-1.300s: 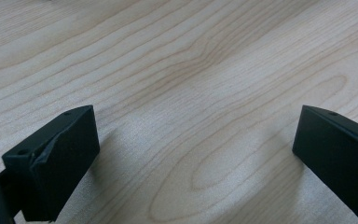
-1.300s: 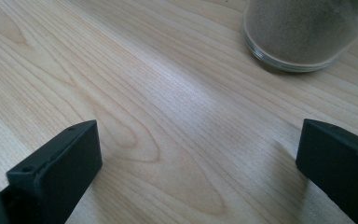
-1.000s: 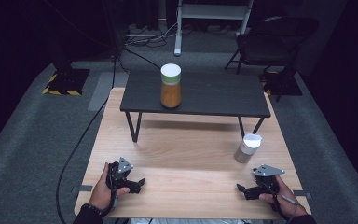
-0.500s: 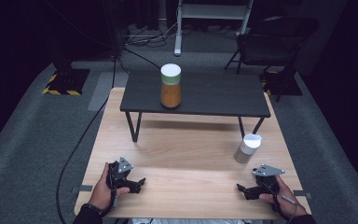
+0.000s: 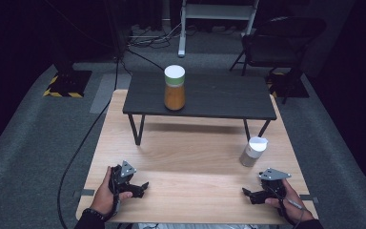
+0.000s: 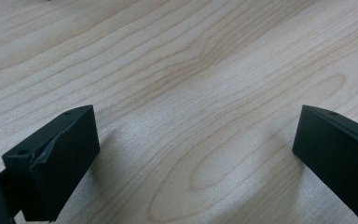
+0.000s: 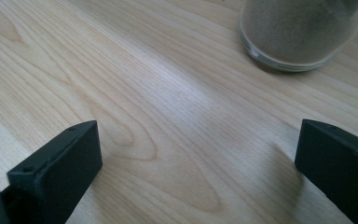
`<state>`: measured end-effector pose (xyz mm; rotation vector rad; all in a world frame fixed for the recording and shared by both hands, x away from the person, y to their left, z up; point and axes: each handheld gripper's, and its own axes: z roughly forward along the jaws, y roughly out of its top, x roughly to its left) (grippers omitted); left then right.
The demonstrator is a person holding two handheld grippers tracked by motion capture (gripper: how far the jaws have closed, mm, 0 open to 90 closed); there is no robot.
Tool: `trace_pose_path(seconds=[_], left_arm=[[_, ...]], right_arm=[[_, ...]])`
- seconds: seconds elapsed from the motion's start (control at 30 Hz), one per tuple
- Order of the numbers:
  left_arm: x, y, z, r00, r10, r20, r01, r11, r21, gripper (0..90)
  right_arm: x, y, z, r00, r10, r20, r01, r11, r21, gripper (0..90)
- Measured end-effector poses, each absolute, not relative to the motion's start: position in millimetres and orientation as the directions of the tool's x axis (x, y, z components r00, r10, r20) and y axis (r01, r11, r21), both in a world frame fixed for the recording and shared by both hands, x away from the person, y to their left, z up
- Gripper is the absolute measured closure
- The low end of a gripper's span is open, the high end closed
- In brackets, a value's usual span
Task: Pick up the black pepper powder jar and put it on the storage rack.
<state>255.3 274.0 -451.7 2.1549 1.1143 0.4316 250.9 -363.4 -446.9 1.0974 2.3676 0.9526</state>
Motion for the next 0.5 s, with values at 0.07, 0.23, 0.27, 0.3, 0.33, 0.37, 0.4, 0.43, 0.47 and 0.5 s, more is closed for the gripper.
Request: trace_pose_path(seconds=[0.07, 0.23, 0.27, 0.3, 0.33, 0.37, 0.4, 0.43, 0.47, 0.5], left_arm=[[255, 274, -452, 0.582, 0.813, -0.011, 0.594, -0.415, 0.689, 0.4], [255, 274, -452, 0.582, 0.813, -0.011, 0.594, -0.415, 0.689, 0.4], [255, 274, -452, 0.582, 0.813, -0.011, 0.594, -0.415, 0.689, 0.4], [255, 274, -452, 0.582, 0.813, -0.011, 0.594, -0.415, 0.689, 0.4], [255, 274, -452, 0.582, 0.813, -0.011, 0.594, -0.415, 0.689, 0.4], [255, 274, -452, 0.582, 0.813, -0.011, 0.594, -0.415, 0.689, 0.4], [255, 274, -452, 0.582, 0.813, -0.011, 0.594, -0.415, 0.689, 0.4], [255, 274, -452, 0.582, 0.813, -0.011, 0.594, -0.415, 0.689, 0.4], [255, 274, -452, 0.581, 0.813, -0.011, 0.594, -0.415, 0.689, 0.4], [255, 274, -452, 0.582, 0.813, -0.011, 0.594, -0.415, 0.689, 0.4]], right_arm=[[250, -361, -445, -0.622, 0.781, -0.055, 0.533, 0.473, 0.701, 1.5], [248, -360, -440, -0.597, 0.801, -0.047, 0.543, 0.446, 0.711, 1.6], [247, -360, -440, -0.592, 0.805, -0.05, 0.543, 0.443, 0.713, 1.6], [246, -360, -439, -0.585, 0.809, -0.049, 0.543, 0.437, 0.717, 1.6], [246, -360, -437, -0.578, 0.814, -0.052, 0.543, 0.431, 0.72, 1.6], [245, -360, -437, -0.57, 0.82, -0.05, 0.544, 0.422, 0.725, 1.6], [244, -361, -436, -0.564, 0.824, -0.047, 0.544, 0.414, 0.73, 1.6], [244, -361, -435, -0.558, 0.828, -0.044, 0.544, 0.406, 0.734, 1.6], [243, -361, -435, -0.554, 0.831, -0.045, 0.543, 0.402, 0.737, 1.6], [243, -361, -434, -0.55, 0.834, -0.047, 0.542, 0.399, 0.74, 1.5]])
